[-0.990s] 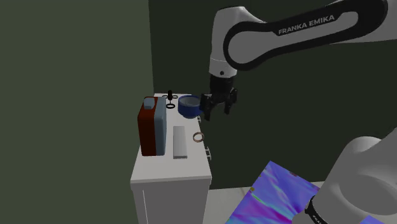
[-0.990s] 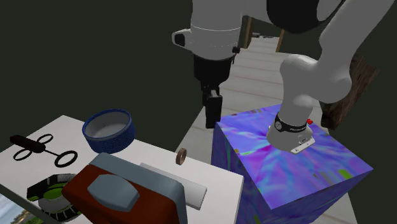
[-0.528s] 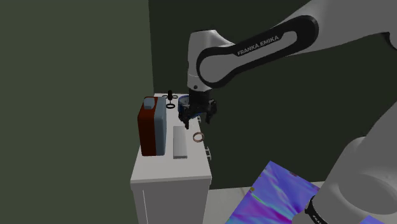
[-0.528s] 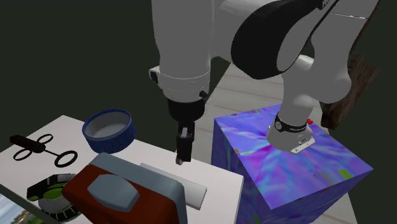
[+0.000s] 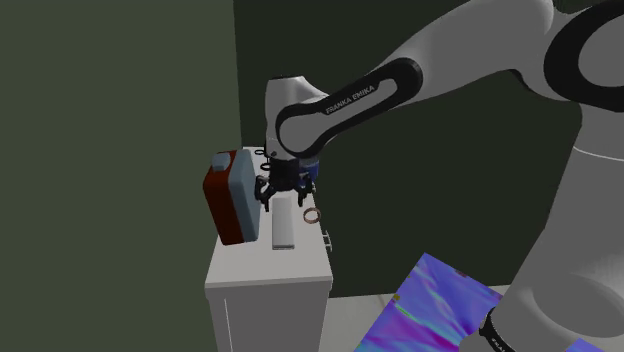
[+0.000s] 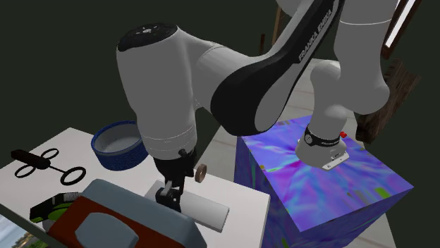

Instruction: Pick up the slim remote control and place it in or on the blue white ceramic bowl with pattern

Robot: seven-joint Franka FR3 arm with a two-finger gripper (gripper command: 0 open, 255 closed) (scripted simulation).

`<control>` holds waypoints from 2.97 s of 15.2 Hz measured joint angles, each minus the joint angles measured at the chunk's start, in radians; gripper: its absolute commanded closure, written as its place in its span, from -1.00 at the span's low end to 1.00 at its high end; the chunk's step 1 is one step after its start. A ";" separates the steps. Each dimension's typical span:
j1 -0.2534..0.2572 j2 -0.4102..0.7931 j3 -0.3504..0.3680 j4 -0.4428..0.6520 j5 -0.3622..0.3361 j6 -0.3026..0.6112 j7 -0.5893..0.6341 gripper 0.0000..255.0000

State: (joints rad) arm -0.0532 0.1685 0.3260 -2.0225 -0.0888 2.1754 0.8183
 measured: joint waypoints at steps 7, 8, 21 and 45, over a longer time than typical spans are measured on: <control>0.002 0.051 -0.012 -0.012 -0.028 0.077 0.024 -1.00; 0.002 0.055 -0.014 -0.016 -0.030 0.085 0.026 -1.00; 0.008 0.068 -0.010 -0.022 -0.030 0.087 0.028 1.00; -0.003 -0.057 0.003 0.104 0.029 -0.156 -0.014 1.00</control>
State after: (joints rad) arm -0.0566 0.1119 0.3288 -1.9188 -0.0601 2.0195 0.8042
